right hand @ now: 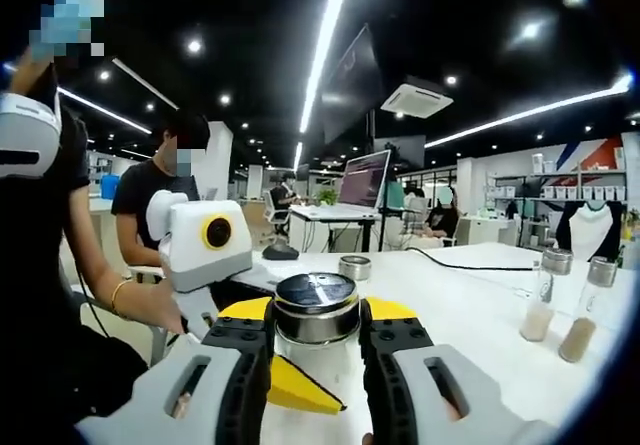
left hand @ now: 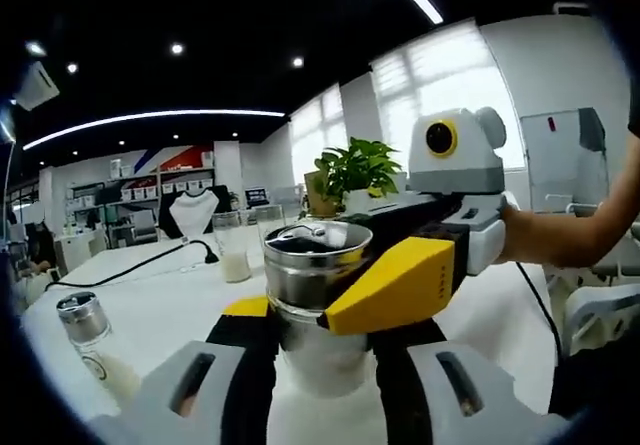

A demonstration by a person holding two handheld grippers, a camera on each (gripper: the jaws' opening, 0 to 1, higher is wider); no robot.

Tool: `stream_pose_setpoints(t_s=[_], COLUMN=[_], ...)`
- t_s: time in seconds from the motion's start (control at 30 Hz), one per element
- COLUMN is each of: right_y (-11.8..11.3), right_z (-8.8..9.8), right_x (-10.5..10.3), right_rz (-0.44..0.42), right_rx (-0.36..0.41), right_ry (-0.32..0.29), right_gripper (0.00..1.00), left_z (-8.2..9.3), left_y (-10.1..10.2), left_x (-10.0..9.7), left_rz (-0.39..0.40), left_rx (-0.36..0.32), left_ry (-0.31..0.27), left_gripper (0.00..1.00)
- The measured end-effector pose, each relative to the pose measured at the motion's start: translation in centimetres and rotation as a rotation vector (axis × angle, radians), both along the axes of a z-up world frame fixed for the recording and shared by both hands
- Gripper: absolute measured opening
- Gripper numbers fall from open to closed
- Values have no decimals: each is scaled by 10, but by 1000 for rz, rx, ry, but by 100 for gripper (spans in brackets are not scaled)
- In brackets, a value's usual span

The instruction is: Rotate the seasoning bottle until the label or dispensing opening points toward the visible target arrow and the bottle remains upright within the marked orientation range

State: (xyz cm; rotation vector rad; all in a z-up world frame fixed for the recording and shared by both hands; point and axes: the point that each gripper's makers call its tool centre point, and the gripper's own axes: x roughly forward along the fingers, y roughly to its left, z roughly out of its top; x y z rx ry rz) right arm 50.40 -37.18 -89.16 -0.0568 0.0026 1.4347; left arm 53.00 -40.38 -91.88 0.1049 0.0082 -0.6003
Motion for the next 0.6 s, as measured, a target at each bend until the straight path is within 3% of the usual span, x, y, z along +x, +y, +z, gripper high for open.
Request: stream_pose_setpoints(t_s=[0.07, 0.17, 0.37, 0.6], right_y=[0, 0, 1, 2], right_z=[-1, 0, 0, -2], right_x=[-1, -1, 5, 3], right_rz=[-14, -57, -153, -248], right_rx=[3, 10, 22, -7], right_ry=[-6, -7, 54, 38], right_gripper=[31, 31, 30, 29], left_z=[-1, 0, 1, -1], left_y=[-1, 1, 10, 16], left_x=[0, 1, 5, 8], left_rz=[12, 35, 150, 224], left_rx=[23, 6, -33, -24], left_ry=[-8, -3, 0, 3], left_gripper=[38, 38, 38, 38])
